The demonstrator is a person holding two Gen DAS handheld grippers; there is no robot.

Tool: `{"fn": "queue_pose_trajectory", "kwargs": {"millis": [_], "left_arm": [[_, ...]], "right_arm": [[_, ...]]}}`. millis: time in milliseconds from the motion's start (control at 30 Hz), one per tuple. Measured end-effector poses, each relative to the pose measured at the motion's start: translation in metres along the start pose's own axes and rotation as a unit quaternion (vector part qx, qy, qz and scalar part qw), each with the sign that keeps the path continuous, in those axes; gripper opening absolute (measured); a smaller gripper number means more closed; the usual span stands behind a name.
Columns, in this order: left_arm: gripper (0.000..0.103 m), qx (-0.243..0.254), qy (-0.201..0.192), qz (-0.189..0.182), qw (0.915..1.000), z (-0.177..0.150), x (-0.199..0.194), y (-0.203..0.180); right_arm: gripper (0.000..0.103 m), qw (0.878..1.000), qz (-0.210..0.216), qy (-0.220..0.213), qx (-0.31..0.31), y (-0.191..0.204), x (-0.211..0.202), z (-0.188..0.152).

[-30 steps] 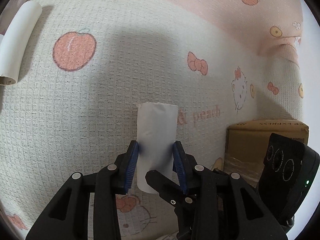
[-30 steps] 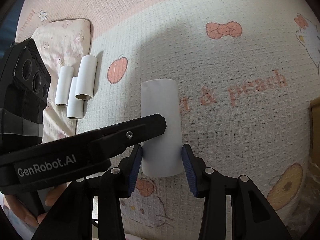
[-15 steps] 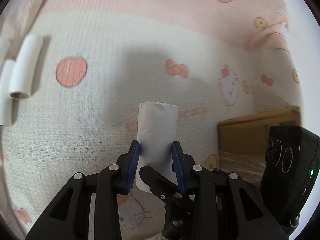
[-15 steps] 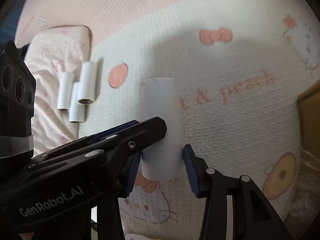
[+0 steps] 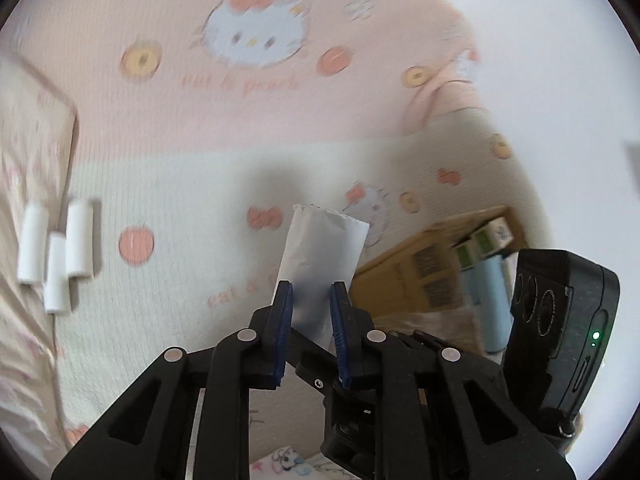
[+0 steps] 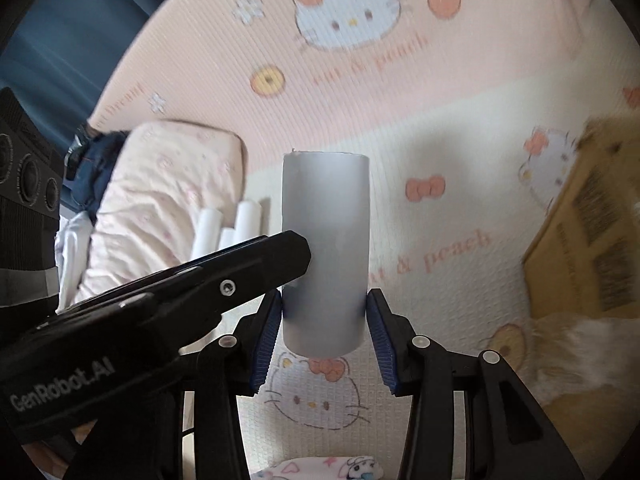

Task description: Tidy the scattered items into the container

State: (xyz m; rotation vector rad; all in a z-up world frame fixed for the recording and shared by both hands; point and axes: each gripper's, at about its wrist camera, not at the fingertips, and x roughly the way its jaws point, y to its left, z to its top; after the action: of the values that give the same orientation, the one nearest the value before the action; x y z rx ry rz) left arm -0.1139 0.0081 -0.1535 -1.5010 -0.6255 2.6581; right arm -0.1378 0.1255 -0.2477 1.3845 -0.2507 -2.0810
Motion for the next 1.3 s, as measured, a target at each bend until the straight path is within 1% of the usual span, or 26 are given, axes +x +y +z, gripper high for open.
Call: {"fn": "queue_pose_trajectory", "kwargs": {"millis": [67, 100, 167, 233, 300, 400, 433, 500, 533, 567, 633, 700, 767, 800, 833, 867, 900, 933, 967, 1000, 1033, 1067, 1167, 1200, 1300], "left_arm": [[0.021, 0.013, -0.008, 0.004, 0.9999, 0.004, -0.009, -0.013], [0.021, 0.017, -0.013, 0.0, 0.9998, 0.005, -0.014, -0.017], [0.021, 0.019, -0.02, -0.018, 0.9995, 0.007, -0.024, -0.027], [0.023, 0.018, -0.022, -0.035, 0.999, 0.01, -0.026, -0.033], [0.023, 0.017, -0.017, -0.033, 0.9992, 0.01, -0.023, -0.038], [0.024, 0.017, -0.002, -0.035, 0.9992, 0.006, -0.015, -0.043], [0.027, 0.017, 0.001, -0.039, 0.9991, 0.005, -0.014, -0.045], [0.037, 0.013, 0.009, -0.051, 0.9986, 0.003, -0.011, -0.046], [0.054, 0.003, 0.018, -0.057, 0.9982, 0.003, -0.008, -0.045], [0.059, -0.012, 0.029, -0.064, 0.9975, 0.003, -0.004, -0.042], [0.059, -0.037, 0.041, -0.075, 0.9957, 0.002, 0.003, -0.038], [0.056, -0.041, 0.043, -0.083, 0.9948, 0.003, 0.005, -0.038], [0.047, -0.048, 0.044, -0.105, 0.9923, 0.005, 0.006, -0.039], [0.041, -0.059, 0.049, -0.123, 0.9894, 0.006, 0.008, -0.039], [0.039, -0.072, 0.056, -0.143, 0.9855, 0.007, 0.012, -0.039], [0.036, -0.079, 0.064, -0.155, 0.9826, 0.007, 0.017, -0.041], [0.035, -0.079, 0.072, -0.152, 0.9826, 0.007, 0.021, -0.044], [0.032, -0.073, 0.075, -0.131, 0.9858, 0.008, 0.023, -0.048], [0.03, -0.065, 0.069, -0.102, 0.9903, 0.01, 0.022, -0.049], [0.029, -0.06, 0.056, -0.08, 0.9934, 0.013, 0.019, -0.046], [0.028, -0.058, 0.047, -0.064, 0.9951, 0.015, 0.016, -0.041], [0.026, -0.058, 0.042, -0.053, 0.996, 0.016, 0.012, -0.035], [0.025, -0.066, 0.027, -0.012, 0.9974, 0.013, 0.004, -0.007], [0.025, -0.072, 0.031, -0.008, 0.9969, 0.011, 0.004, 0.002], [0.025, -0.095, 0.049, -0.016, 0.9942, -0.004, 0.009, 0.028]], "right_arm": [[0.041, 1.0, -0.003, -0.026, -0.011, 0.006, -0.019, 0.002], [0.041, 0.999, -0.002, -0.032, -0.014, 0.007, -0.026, 0.003], [0.041, 0.998, -0.004, -0.052, -0.023, 0.008, -0.042, 0.003], [0.041, 0.997, -0.008, -0.07, -0.033, 0.008, -0.055, 0.001], [0.04, 0.996, -0.001, -0.081, -0.031, 0.001, -0.065, 0.001], [0.04, 0.997, 0.023, -0.079, -0.001, -0.014, -0.068, -0.001], [0.04, 0.997, 0.026, -0.078, 0.007, -0.015, -0.068, -0.003], [0.04, 0.996, 0.028, -0.077, 0.016, -0.015, -0.07, -0.007], [0.04, 0.996, 0.026, -0.079, 0.014, -0.014, -0.073, -0.009], [0.04, 0.996, 0.026, -0.081, 0.012, -0.014, -0.076, -0.01], [0.039, 0.996, 0.025, -0.089, 0.011, -0.012, -0.08, -0.012], [0.038, 0.995, 0.008, -0.095, 0.007, -0.008, -0.083, -0.012], [0.038, 0.995, 0.007, -0.094, 0.008, -0.011, -0.084, -0.012], [0.037, 0.995, 0.014, -0.094, 0.01, -0.012, -0.084, -0.013], [0.036, 0.995, 0.03, -0.093, 0.011, -0.013, -0.084, -0.013], [0.017, 0.995, 0.045, -0.093, 0.011, -0.011, -0.084, -0.014], [0.006, 0.994, 0.052, -0.092, 0.006, -0.007, -0.083, -0.013], [0.005, 0.995, 0.036, -0.09, -0.007, 0.001, -0.082, -0.012], [0.006, 0.996, 0.007, -0.087, -0.021, 0.007, -0.079, -0.011], [0.006, 0.996, -0.009, -0.081, -0.029, 0.009, -0.074, -0.009], [0.006, 0.997, -0.011, -0.076, -0.026, 0.007, -0.07, -0.007], [0.006, 0.997, -0.007, -0.073, -0.014, 0.002, -0.067, -0.007], [0.006, 0.998, 0.013, -0.056, 0.016, -0.015, -0.06, -0.007], [0.006, 0.998, 0.013, -0.053, 0.023, -0.02, -0.059, -0.008], [0.006, 0.999, 0.011, -0.035, 0.025, -0.026, -0.059, -0.009]]}}
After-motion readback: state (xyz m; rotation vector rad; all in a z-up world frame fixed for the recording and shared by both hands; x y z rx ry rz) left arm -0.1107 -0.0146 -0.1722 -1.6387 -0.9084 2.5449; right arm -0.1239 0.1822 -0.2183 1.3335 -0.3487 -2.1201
